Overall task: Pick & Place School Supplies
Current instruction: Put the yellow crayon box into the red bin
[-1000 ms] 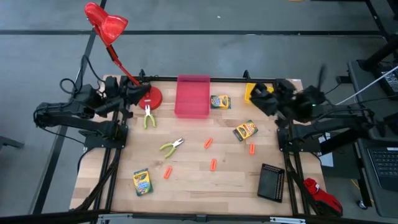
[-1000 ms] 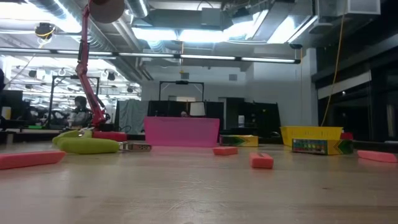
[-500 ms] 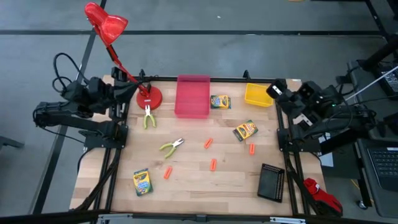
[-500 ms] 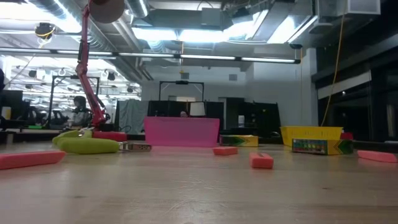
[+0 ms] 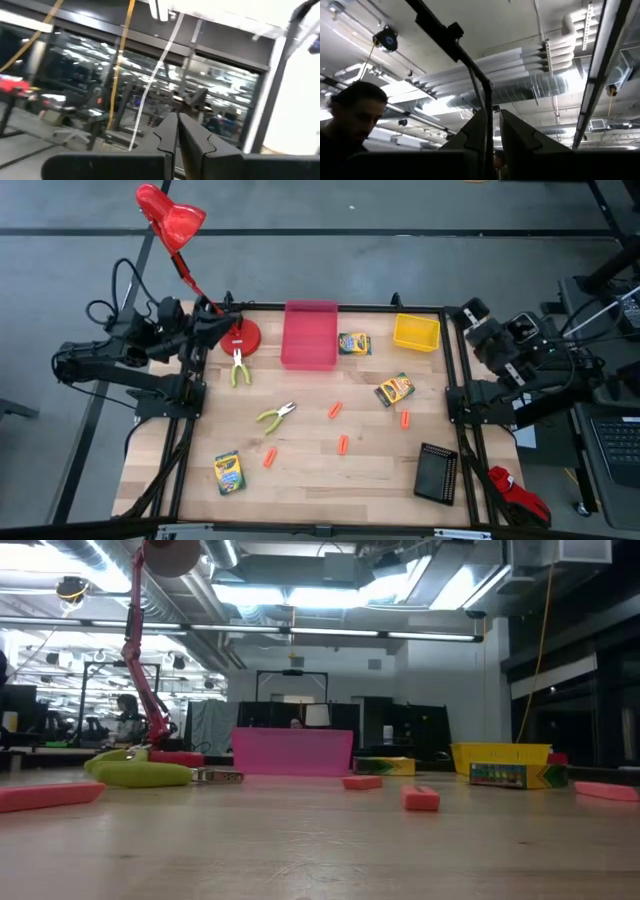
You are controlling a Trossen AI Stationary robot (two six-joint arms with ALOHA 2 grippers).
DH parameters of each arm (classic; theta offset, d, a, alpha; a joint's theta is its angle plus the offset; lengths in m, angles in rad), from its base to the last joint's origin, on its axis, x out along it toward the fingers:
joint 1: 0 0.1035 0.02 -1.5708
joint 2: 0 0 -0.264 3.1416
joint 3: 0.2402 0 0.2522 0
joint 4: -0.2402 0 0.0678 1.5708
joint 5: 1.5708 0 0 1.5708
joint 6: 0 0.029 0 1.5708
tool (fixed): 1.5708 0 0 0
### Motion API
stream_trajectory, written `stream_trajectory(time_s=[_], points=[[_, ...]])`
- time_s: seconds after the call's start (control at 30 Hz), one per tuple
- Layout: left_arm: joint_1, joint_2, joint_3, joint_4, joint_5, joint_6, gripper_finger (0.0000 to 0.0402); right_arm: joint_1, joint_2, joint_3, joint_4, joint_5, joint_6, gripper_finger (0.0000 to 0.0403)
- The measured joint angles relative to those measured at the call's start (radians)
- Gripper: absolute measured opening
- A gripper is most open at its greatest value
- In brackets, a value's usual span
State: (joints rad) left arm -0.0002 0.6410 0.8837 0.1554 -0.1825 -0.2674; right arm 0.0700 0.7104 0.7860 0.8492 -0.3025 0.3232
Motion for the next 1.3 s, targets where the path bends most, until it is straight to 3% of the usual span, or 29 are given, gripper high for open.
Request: stream_trajectory(time_s=[0.13, 0.4, 0.57, 0.7, 1.0, 1.17, 1.3], points=[[0.000, 0.019, 0.000, 0.006, 0.074, 0.022, 0.0011, 0.000, 0.000, 0.000, 0.001, -0.074, -0.046, 0.0057], [0.000, 0.055, 0.000, 0.047, 0.099, 0.031, 0.0012, 0.000, 0.000, 0.000, 0.001, -0.023, -0.054, 0.0057], [0.000, 0.044, 0.008, 0.065, -0.011, 0.081, 0.0028, 0.000, 0.000, 0.012, -0.065, 0.033, -0.051, 0.0057], [0.000, 0.042, 0.080, -0.059, -0.114, 0.182, 0.0055, 0.000, 0.004, 0.159, -0.455, 0.110, -0.085, 0.0057], [-0.063, 0.136, 0.319, -0.502, -0.312, 0.359, 0.0120, -0.001, 0.185, 0.695, -1.532, 0.305, -0.143, 0.0057], [-0.106, 0.172, 0.372, -0.625, -0.426, 0.365, 0.0149, 0.000, 0.301, 0.884, -1.894, 0.305, -0.096, 0.0057], [-0.143, 0.174, 0.396, -0.689, -0.461, 0.372, 0.0165, -0.001, 0.368, 0.979, -2.127, 0.297, -0.059, 0.0057]])
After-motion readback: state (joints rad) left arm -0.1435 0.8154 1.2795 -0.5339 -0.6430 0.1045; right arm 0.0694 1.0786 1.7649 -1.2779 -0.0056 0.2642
